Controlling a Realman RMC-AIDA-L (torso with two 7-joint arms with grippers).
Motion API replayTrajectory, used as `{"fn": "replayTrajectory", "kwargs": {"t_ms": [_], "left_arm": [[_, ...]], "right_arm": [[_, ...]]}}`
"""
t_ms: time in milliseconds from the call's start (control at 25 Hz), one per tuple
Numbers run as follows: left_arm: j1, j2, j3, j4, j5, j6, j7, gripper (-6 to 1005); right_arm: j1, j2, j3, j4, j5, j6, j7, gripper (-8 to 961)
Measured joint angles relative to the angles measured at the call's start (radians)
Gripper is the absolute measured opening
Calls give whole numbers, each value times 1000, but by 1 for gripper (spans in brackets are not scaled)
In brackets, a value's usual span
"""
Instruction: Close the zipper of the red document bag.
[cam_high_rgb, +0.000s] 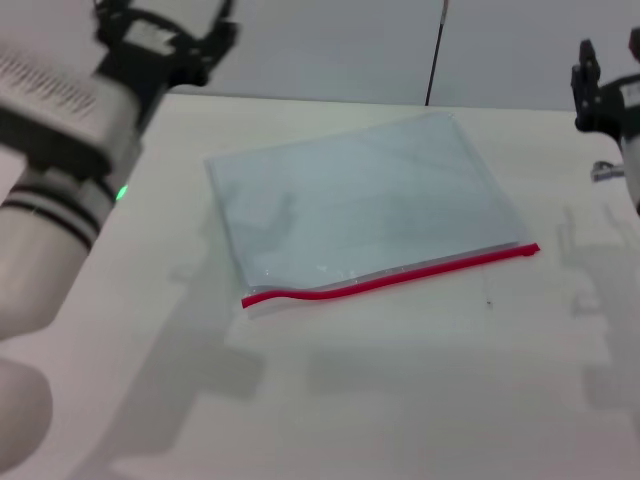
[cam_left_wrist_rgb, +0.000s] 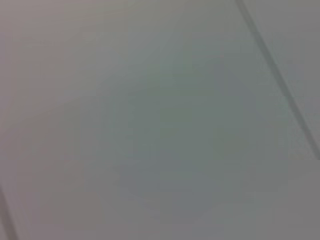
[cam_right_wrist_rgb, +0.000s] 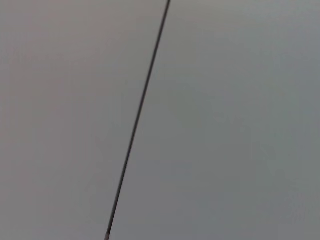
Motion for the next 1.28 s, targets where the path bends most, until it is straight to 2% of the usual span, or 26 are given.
{"fn": "replayTrajectory", "kwargs": {"t_ms": [80,160,360,560,1160,1280], "left_arm": [[-23,-2,22,-105,-28,-135,-60,825],[-42,-2,40,-169,-64,-201,-98,848],[-71,-2,78,-248,-161,-237,-114,849],[-73,-4,108,-279,-203,-261,-156,847],[-119,-5,125,-347,-225,-268,-192,845],[-138,-6,152,-372,-256,-267,-192,845]], "right_arm": [[6,-1,-62,59,1,101,91,466],[16,0,-107,117,1,177,179,466],[73,4,-232,265,117,293,355,465],[109,2,-340,308,228,337,372,465],[138,2,-367,319,236,336,377,464],[142,2,-372,330,236,333,388,464]]}}
